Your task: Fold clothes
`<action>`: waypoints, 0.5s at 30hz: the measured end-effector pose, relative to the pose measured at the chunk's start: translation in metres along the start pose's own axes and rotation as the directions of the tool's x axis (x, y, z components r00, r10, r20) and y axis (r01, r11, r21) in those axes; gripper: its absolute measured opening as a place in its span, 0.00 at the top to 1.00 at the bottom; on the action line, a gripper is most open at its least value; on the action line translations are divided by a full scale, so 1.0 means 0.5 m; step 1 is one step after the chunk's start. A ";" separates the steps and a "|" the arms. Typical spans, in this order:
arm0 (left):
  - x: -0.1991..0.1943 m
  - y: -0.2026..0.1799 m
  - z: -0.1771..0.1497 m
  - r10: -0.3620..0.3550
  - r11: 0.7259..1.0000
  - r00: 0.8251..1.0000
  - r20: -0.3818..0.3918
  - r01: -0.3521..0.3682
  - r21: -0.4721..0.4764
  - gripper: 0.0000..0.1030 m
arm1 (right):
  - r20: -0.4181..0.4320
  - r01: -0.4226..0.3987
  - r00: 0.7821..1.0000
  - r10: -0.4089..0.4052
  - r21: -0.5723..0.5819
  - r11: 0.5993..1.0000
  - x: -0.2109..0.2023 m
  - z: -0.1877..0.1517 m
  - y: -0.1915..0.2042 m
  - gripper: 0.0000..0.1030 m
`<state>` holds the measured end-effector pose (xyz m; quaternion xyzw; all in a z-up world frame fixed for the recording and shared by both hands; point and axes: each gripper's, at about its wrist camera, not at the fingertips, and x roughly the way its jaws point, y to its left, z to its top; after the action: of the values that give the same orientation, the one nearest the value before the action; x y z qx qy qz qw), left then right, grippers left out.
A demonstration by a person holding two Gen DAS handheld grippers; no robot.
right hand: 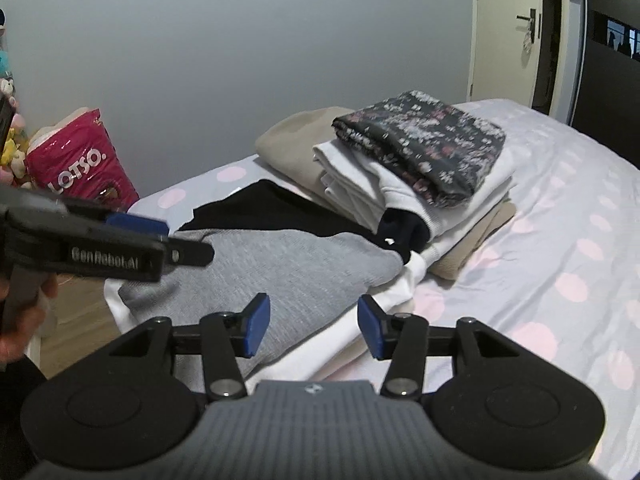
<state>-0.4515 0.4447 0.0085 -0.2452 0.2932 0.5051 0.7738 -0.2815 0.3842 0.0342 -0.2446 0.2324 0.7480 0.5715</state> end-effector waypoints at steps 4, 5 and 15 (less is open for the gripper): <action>-0.036 -0.031 -0.022 0.021 0.999 1.000 0.015 -0.020 -0.049 0.37 | 0.011 0.011 1.000 -0.011 0.009 1.000 -0.042 -0.005 -0.001 0.48; -0.044 -0.036 -0.027 0.016 0.998 1.000 0.016 -0.015 -0.068 0.37 | 0.015 0.013 1.000 -0.013 0.012 1.000 -0.052 -0.008 -0.002 0.48; -0.121 -0.091 -0.081 0.047 0.992 0.999 0.002 -0.046 -0.117 0.36 | 0.048 0.059 0.997 -0.060 0.033 0.998 -0.155 -0.066 0.000 0.34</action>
<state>-0.4369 0.3620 0.0262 -0.2820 0.2670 0.5397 0.7469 -0.2604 0.3061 0.0575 -0.2240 0.2226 0.7327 0.6029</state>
